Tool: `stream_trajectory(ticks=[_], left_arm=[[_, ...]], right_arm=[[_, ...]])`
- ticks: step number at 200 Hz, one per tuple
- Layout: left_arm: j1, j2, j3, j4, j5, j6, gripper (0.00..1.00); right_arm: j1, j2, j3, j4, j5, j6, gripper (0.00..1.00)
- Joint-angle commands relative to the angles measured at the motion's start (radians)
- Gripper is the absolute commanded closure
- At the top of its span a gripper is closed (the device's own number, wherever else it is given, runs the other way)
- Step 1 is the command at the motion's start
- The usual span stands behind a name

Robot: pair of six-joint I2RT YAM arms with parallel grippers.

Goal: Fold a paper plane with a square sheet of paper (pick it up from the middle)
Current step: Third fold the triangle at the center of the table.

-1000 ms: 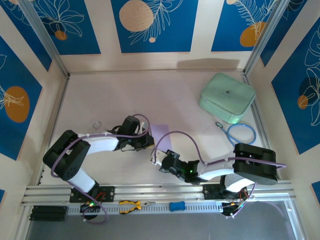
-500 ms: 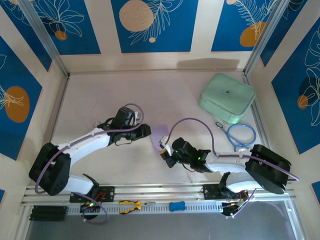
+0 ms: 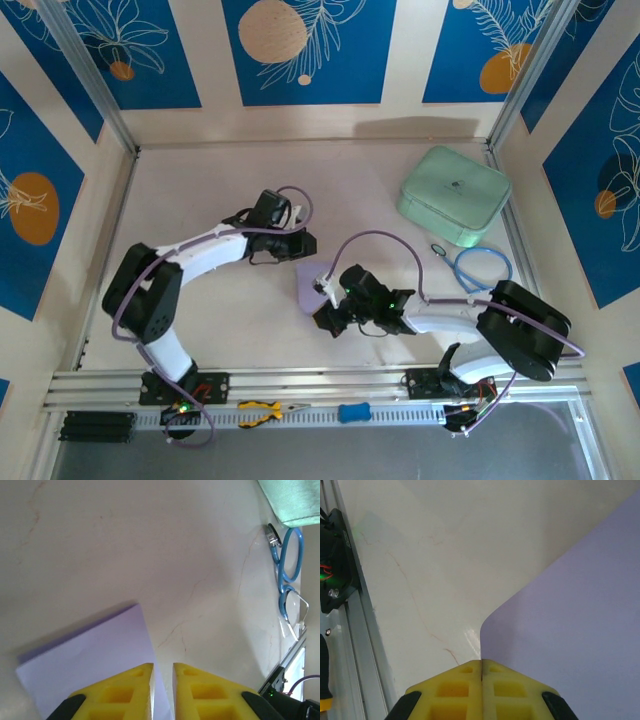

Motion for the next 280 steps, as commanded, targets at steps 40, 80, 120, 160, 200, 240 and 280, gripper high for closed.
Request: stream_trajectory(ticks=[40,80,120,160,200,240,280], left_arm=[[0.003,0.153,0.063,-0.069,0.08,0.116,0.89],[-0.001,0.228,0.047,-0.067,0.061,0.138,0.91],[-0.004,0.268,0.042,-0.082,0.035,0.157,0.92],[-0.004,0.276,0.031,-0.084,0.021,0.162,0.92],[-0.004,0.272,0.023,-0.08,0.017,0.159,0.93],[-0.003,0.257,0.013,-0.077,0.008,0.153,0.93],[-0.004,0.241,0.003,-0.064,0.002,0.141,0.93]], right_arm=[[-0.036,0.044,0.004,0.078,-0.104,0.061,0.98],[-0.048,0.063,-0.003,0.101,-0.124,0.072,0.98],[-0.071,0.08,0.006,0.085,-0.138,0.08,0.98],[-0.123,0.091,0.013,0.068,-0.15,0.098,0.98],[-0.158,0.107,0.024,0.049,-0.151,0.094,0.98],[-0.171,0.109,0.02,0.028,-0.113,0.099,0.98],[-0.178,0.105,0.002,0.026,-0.062,0.116,0.98]])
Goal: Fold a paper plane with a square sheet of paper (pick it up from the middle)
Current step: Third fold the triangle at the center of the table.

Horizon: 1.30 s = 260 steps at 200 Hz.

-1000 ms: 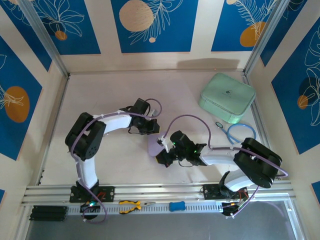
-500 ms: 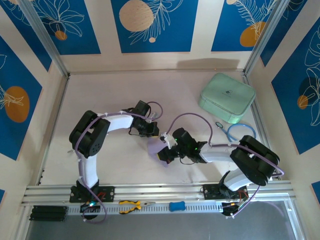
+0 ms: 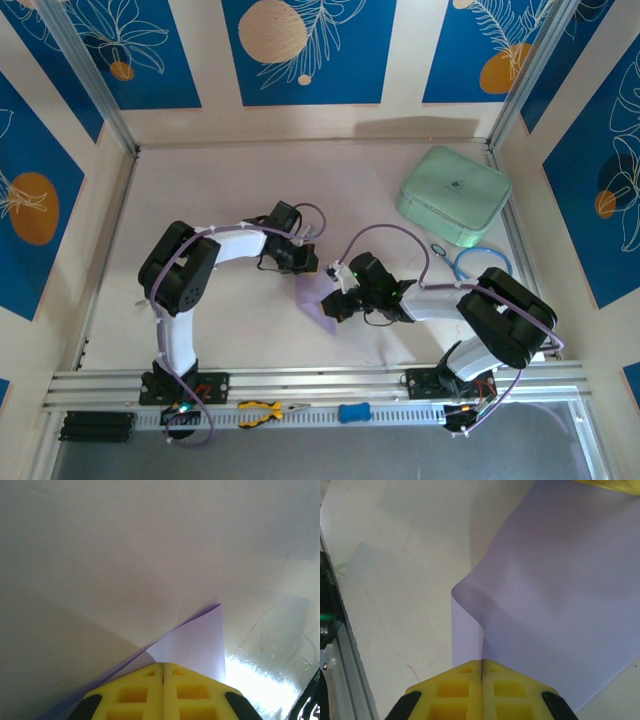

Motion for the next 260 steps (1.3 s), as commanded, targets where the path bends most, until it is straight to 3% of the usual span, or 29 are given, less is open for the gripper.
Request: stream_trajectory(ticks=[1,260], left_arm=[[-0.003,0.008,-0.034,-0.028,-0.052,0.0,0.93],[-0.003,-0.016,-0.046,-0.007,-0.066,-0.005,0.9]], right_arm=[[-0.008,0.005,0.002,-0.021,0.037,0.019,0.98],[-0.016,0.042,0.016,-0.047,0.091,0.023,0.98]])
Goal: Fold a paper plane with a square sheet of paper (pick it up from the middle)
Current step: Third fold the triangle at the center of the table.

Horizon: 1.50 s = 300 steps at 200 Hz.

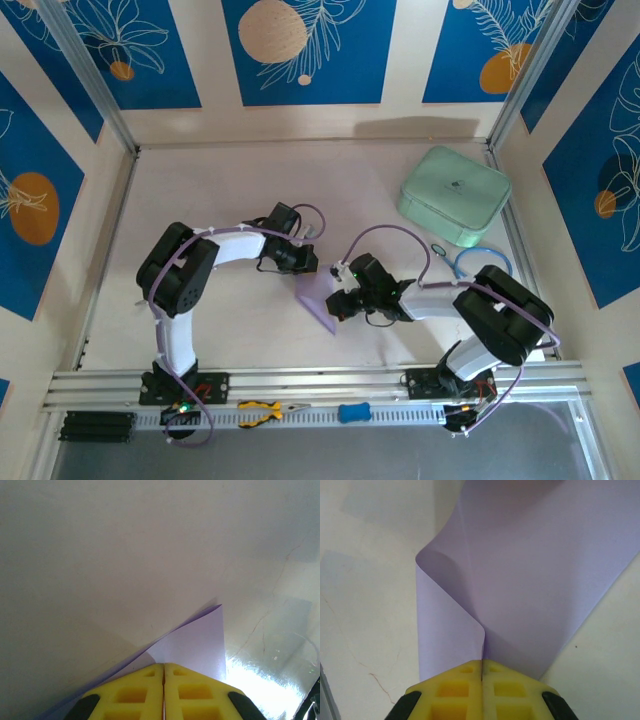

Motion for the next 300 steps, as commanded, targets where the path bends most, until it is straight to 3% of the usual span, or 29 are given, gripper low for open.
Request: stream_trajectory(ticks=[1,300], left_arm=[[-0.003,-0.001,-0.021,-0.04,-0.051,-0.004,0.9],[-0.001,0.004,-0.026,-0.028,-0.05,-0.015,0.91]], right_arm=[[-0.006,0.016,0.018,-0.008,0.005,0.006,0.98],[-0.027,-0.009,0.017,0.004,-0.041,-0.021,0.98]])
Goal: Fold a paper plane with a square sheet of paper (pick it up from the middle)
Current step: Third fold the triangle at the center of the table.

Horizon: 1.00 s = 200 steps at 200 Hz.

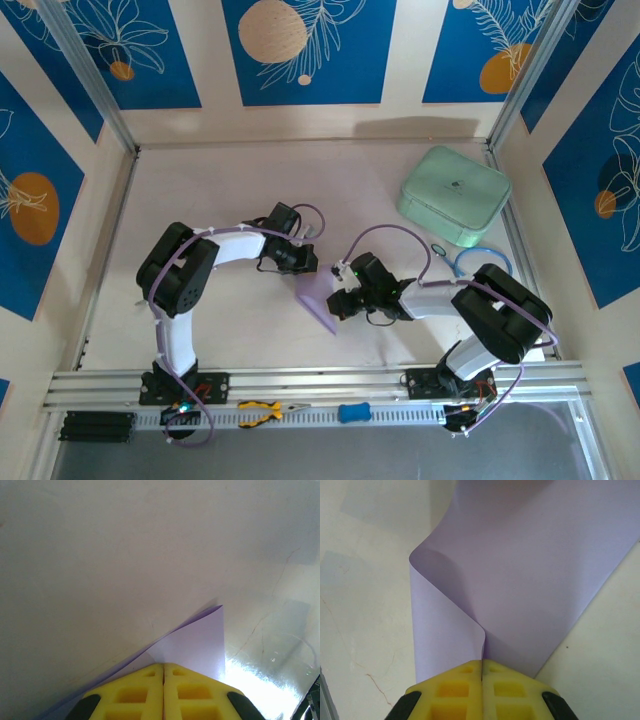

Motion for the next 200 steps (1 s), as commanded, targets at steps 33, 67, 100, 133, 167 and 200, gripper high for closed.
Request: stream_trajectory(ticks=[33,67,100,133,167,200], left_arm=[[-0.001,0.007,-0.03,-0.019,-0.045,-0.001,0.91],[0.0,0.007,-0.029,-0.018,-0.044,-0.004,0.91],[-0.001,0.009,-0.028,-0.02,-0.043,-0.003,0.91],[0.0,0.01,-0.028,-0.02,-0.042,-0.001,0.91],[-0.001,0.01,-0.027,-0.018,-0.038,-0.004,0.92],[-0.002,0.008,-0.028,-0.021,-0.038,-0.001,0.92]], right_arm=[[-0.01,-0.015,0.027,-0.001,-0.033,-0.025,0.98],[-0.009,-0.01,0.033,0.008,-0.052,-0.028,0.98],[-0.012,0.008,0.04,-0.004,-0.05,-0.03,0.98],[-0.013,0.02,0.039,-0.001,-0.058,-0.034,0.98],[-0.012,0.027,0.046,-0.025,-0.052,-0.035,0.98],[-0.005,0.006,0.033,-0.035,-0.055,-0.023,0.98]])
